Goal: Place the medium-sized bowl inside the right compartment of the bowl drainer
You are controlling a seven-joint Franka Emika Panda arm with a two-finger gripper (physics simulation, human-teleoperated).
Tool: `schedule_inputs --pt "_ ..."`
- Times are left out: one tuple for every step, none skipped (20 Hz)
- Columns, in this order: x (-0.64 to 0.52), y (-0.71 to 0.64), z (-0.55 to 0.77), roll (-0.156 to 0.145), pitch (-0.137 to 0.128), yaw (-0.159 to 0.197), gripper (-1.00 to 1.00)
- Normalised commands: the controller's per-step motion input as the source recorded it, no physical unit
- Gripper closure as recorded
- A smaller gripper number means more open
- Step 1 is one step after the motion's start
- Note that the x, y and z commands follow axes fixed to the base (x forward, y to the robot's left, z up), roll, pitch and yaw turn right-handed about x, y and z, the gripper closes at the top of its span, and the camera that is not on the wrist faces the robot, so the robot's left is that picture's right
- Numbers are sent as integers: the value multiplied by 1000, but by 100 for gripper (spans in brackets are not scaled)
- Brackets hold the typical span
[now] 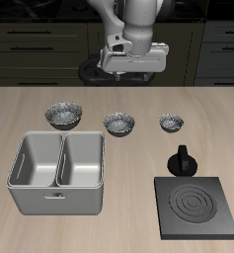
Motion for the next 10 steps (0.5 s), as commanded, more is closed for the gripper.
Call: schedule_inputs --pt "132 133 -372 38 52 -45 -100" --pt "79 66 -254 -2 -24 14 -100" --pt "50 75 -135 -25 -87 13 -100" --pt "105 38 -385 40 11 -68 -100" --pt "53 67 -143 26 0 -10 -100" --pt "85 28 -329 -12 -36 -19 -100" --pt "23 -26 -311 -30 -47 5 -100" --pt "53 66 -260 22 -40 26 -100" --pt "6 -64 -247 -32 -38 -28 -100" --pt "37 16 -171 22 20 -26 -100"
